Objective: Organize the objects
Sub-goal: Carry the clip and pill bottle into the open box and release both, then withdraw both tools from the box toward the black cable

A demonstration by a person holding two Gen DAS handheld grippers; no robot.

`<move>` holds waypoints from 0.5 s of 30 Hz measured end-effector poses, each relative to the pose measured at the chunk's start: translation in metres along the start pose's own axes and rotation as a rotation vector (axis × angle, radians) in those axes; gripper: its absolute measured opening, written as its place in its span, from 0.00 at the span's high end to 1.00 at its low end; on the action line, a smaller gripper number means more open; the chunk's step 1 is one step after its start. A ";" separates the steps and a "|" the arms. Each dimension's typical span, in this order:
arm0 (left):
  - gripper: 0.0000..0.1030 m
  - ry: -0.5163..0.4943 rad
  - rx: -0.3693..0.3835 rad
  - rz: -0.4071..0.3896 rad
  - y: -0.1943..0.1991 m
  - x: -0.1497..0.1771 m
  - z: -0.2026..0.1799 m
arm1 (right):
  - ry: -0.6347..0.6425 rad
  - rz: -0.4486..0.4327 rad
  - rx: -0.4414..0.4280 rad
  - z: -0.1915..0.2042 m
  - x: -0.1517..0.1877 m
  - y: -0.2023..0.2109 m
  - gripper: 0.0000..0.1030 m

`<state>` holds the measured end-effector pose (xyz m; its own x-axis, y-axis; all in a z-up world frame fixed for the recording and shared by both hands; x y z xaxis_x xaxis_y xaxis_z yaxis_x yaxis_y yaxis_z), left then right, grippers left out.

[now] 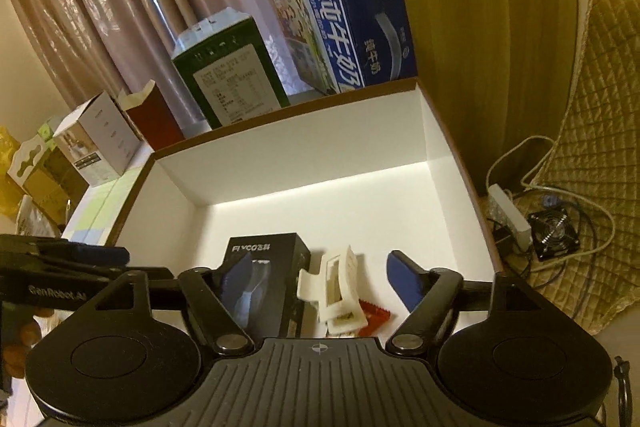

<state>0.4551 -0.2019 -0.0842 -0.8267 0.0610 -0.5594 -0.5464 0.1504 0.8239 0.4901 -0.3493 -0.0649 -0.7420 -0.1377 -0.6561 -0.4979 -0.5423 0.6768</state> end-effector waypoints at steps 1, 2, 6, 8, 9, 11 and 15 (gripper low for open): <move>0.18 -0.002 0.001 -0.007 0.005 0.001 -0.001 | 0.003 -0.004 0.003 0.002 0.002 0.004 0.26; 0.17 -0.004 0.001 -0.013 0.010 0.002 -0.001 | 0.005 -0.009 0.008 0.005 0.005 0.009 0.24; 0.15 -0.008 -0.005 -0.044 0.033 0.008 -0.001 | 0.006 -0.029 0.006 0.014 0.013 0.025 0.19; 0.14 -0.003 -0.010 -0.054 0.042 0.012 0.000 | 0.003 -0.038 0.002 0.019 0.017 0.033 0.17; 0.14 -0.003 -0.014 -0.059 0.048 0.014 0.001 | 0.000 -0.043 0.001 0.021 0.019 0.037 0.16; 0.14 -0.001 -0.020 -0.068 0.057 0.018 0.003 | -0.002 -0.052 -0.002 0.027 0.023 0.045 0.15; 0.12 0.002 -0.034 -0.076 0.073 0.028 0.006 | -0.005 -0.065 -0.004 0.036 0.031 0.058 0.12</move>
Point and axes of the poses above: each gripper's, at about its wrist camera, not at the fingertips, and y roughly against the way its jaws point, z to its left, x to its underside, the point moved 5 cm from there along -y, roughly the way its jaws point, and after that the axes turned 3 degrees about -y, right-handed, at the moved point
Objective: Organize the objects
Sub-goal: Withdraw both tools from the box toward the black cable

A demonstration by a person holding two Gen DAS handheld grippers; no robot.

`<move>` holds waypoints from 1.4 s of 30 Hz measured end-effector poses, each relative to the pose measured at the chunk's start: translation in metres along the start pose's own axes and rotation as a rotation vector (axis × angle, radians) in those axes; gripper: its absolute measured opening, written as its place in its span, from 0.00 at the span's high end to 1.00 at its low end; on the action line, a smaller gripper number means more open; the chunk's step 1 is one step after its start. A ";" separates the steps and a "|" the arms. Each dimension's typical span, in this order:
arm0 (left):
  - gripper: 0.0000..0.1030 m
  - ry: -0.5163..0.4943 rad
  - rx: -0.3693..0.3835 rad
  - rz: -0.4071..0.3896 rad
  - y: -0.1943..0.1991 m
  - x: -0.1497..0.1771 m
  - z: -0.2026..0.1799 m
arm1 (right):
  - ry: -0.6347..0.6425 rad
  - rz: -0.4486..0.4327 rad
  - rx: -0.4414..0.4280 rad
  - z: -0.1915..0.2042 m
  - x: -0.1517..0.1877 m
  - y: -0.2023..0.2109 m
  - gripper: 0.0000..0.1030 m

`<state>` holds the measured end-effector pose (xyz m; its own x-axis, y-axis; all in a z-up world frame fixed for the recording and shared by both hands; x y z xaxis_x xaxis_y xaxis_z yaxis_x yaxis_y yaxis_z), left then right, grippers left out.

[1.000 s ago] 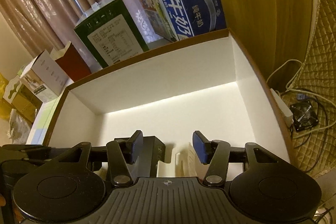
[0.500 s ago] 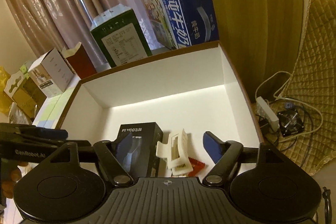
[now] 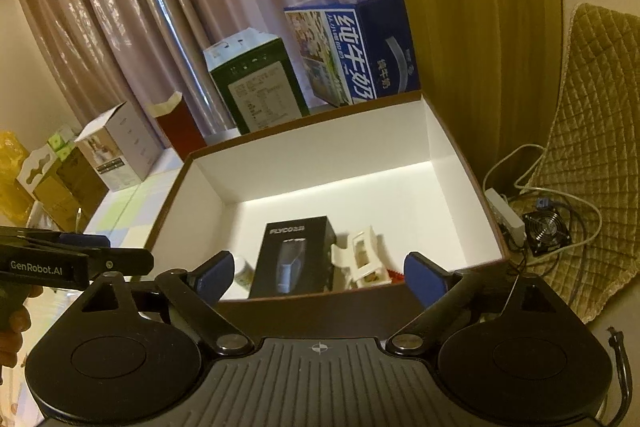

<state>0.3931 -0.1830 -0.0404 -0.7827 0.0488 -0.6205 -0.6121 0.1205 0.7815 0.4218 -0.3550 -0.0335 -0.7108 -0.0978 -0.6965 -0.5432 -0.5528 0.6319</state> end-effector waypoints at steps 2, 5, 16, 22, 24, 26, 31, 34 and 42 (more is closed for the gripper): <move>0.12 -0.004 -0.005 -0.003 0.007 0.005 0.001 | -0.001 -0.003 -0.005 0.004 0.002 0.005 0.12; 0.12 -0.005 -0.006 -0.004 0.018 0.013 0.003 | -0.004 -0.009 -0.003 0.011 0.006 0.012 0.10; 0.12 0.001 -0.001 -0.009 0.048 0.043 0.013 | -0.001 -0.045 0.008 0.041 0.028 0.037 0.08; 0.10 0.009 -0.006 -0.021 0.070 0.062 0.027 | -0.001 -0.033 -0.004 0.065 0.047 0.042 0.07; 0.10 0.016 -0.008 -0.024 0.077 0.068 0.034 | -0.002 -0.028 -0.009 0.075 0.052 0.043 0.07; 0.10 0.020 -0.008 -0.027 0.083 0.074 0.041 | -0.003 -0.026 -0.014 0.084 0.057 0.044 0.07; 0.10 0.029 -0.015 -0.026 0.097 0.093 0.061 | 0.002 -0.013 -0.026 0.107 0.070 0.043 0.07; 0.10 0.037 -0.022 -0.020 0.103 0.104 0.074 | 0.007 -0.002 -0.033 0.121 0.078 0.041 0.07; 0.10 0.066 -0.049 0.006 0.114 0.128 0.108 | 0.014 0.043 -0.056 0.156 0.101 0.030 0.06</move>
Point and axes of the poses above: each gripper's, at about its wrist camera, not at the fingertips, and y roughly against the way its jaws point, z to its left, x to its underside, the point moved 5 cm from there along -y, roughly the way its jaws point, and after that the axes turned 3 degrees about -y, right-handed, at the moved point
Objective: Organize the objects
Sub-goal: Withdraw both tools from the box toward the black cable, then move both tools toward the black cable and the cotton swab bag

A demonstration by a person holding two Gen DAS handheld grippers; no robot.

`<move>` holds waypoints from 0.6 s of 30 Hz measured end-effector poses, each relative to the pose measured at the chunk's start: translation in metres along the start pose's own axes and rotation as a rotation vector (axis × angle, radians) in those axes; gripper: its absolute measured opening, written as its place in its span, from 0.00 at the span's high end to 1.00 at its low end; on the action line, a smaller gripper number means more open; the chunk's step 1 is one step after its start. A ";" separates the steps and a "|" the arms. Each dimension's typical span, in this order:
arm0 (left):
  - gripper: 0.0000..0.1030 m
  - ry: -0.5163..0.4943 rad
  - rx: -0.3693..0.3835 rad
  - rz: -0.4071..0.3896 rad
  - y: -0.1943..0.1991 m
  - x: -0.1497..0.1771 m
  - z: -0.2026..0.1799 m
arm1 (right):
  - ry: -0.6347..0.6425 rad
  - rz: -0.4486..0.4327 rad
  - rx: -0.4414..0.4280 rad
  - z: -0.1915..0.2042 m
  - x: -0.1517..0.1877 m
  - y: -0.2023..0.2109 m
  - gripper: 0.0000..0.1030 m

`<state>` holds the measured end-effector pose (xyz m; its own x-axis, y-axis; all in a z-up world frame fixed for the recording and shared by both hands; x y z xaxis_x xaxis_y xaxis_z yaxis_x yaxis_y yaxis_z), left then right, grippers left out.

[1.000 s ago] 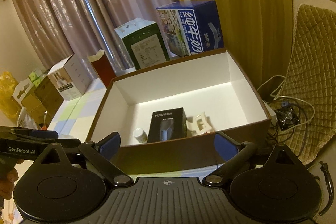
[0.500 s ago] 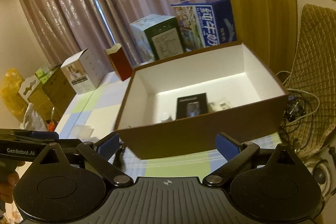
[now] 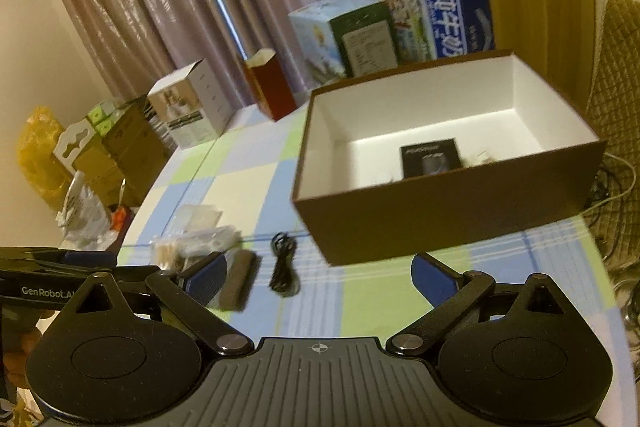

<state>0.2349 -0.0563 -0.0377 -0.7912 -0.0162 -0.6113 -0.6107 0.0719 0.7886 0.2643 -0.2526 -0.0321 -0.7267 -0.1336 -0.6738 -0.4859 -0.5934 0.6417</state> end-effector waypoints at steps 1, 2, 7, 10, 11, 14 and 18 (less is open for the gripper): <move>0.10 0.004 -0.004 0.004 0.001 0.002 0.004 | 0.000 0.005 -0.003 0.003 0.003 -0.002 0.06; 0.10 0.009 -0.009 0.006 0.002 0.005 0.008 | 0.002 0.012 -0.007 0.007 0.005 -0.005 0.06; 0.10 0.030 -0.031 0.017 0.005 0.014 0.029 | 0.013 0.037 -0.017 0.024 0.014 -0.016 0.06; 0.09 0.044 -0.048 0.025 0.006 0.020 0.041 | 0.020 0.053 -0.022 0.032 0.019 -0.024 0.06; 0.09 0.050 -0.053 0.027 0.006 0.022 0.045 | 0.022 0.058 -0.024 0.035 0.020 -0.027 0.06; 0.10 0.066 -0.069 0.034 0.007 0.028 0.057 | 0.027 0.075 -0.027 0.042 0.024 -0.036 0.06; 0.09 0.088 -0.089 0.043 0.007 0.033 0.070 | 0.038 0.097 -0.033 0.050 0.030 -0.047 0.06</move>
Point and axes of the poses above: each gripper's, at about its wrist camera, not at the fingertips, and y roughly against the way its jaws point, z to its left, x to its underside, the point moved 5 cm from there along -y, roughly the way its jaws point, and after that the axes turned 3 degrees about -y, right-handed, at the moved point
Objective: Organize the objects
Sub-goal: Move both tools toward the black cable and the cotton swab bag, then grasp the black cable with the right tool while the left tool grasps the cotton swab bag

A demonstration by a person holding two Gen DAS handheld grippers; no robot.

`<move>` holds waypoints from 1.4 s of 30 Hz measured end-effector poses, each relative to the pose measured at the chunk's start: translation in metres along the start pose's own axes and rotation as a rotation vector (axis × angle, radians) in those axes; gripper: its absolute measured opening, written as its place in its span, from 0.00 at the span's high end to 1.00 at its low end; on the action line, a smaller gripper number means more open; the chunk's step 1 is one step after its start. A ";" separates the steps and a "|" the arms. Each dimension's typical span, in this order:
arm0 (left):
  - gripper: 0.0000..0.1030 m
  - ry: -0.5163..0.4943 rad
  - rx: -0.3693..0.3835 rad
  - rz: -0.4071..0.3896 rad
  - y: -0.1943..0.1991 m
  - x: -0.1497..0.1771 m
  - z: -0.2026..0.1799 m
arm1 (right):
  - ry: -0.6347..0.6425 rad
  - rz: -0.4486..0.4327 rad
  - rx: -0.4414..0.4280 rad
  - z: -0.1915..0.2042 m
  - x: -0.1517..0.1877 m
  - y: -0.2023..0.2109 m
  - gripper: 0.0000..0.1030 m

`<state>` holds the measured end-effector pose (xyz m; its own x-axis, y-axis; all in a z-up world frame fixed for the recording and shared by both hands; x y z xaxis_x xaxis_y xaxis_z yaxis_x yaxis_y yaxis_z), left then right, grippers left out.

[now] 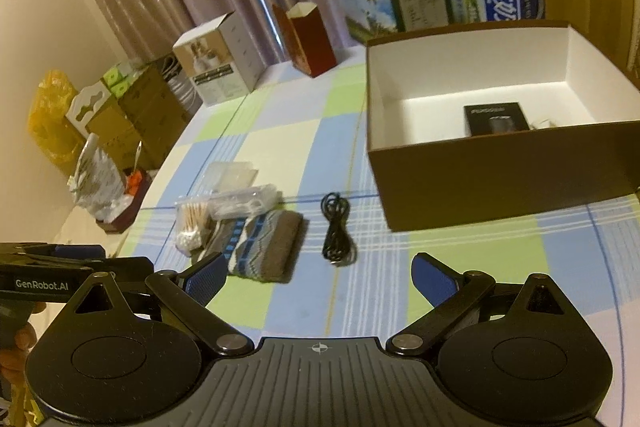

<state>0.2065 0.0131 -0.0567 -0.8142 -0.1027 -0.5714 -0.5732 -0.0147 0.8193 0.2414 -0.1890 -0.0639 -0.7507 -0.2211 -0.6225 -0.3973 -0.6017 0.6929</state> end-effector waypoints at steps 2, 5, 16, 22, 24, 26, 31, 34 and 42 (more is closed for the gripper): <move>0.09 0.009 -0.007 0.002 0.000 0.001 0.006 | 0.003 0.009 -0.003 0.004 0.002 -0.005 0.06; 0.09 0.022 -0.014 0.005 -0.001 0.002 0.013 | 0.006 0.023 -0.008 0.008 0.003 -0.013 0.06; 0.10 0.043 -0.040 0.018 -0.011 0.004 0.033 | 0.038 0.031 0.022 0.015 0.003 -0.043 0.07; 0.10 0.058 -0.068 0.028 -0.025 0.001 0.049 | 0.085 0.007 0.048 0.020 -0.001 -0.063 0.21; 0.09 0.067 -0.073 0.029 -0.030 0.000 0.055 | 0.106 0.002 0.061 0.021 -0.003 -0.072 0.32; 0.09 0.072 -0.076 0.028 -0.034 -0.002 0.059 | 0.129 -0.002 0.074 0.022 -0.003 -0.080 0.43; 0.10 0.088 -0.082 0.033 -0.050 -0.007 0.071 | 0.186 -0.003 0.125 0.024 -0.004 -0.109 0.63; 0.10 0.093 -0.084 0.043 -0.061 -0.010 0.077 | 0.190 0.008 0.153 0.020 -0.006 -0.128 0.71; 0.10 0.086 -0.071 0.059 -0.090 -0.020 0.086 | 0.219 0.034 0.244 0.010 -0.002 -0.169 0.74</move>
<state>0.2660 0.1016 -0.1232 -0.8335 -0.1903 -0.5187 -0.5142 -0.0762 0.8543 0.3050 -0.0791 -0.1762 -0.6447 -0.4140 -0.6426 -0.5088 -0.3950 0.7649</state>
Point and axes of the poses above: each gripper's, at about its wrist camera, not at the fingertips, and y roughly against the way its jaws point, z to its left, x to its underside, the point moved 5 cm from there along -y, roughly the way its jaws point, and after that the axes turned 3 degrees about -y, right-handed, at the moved point
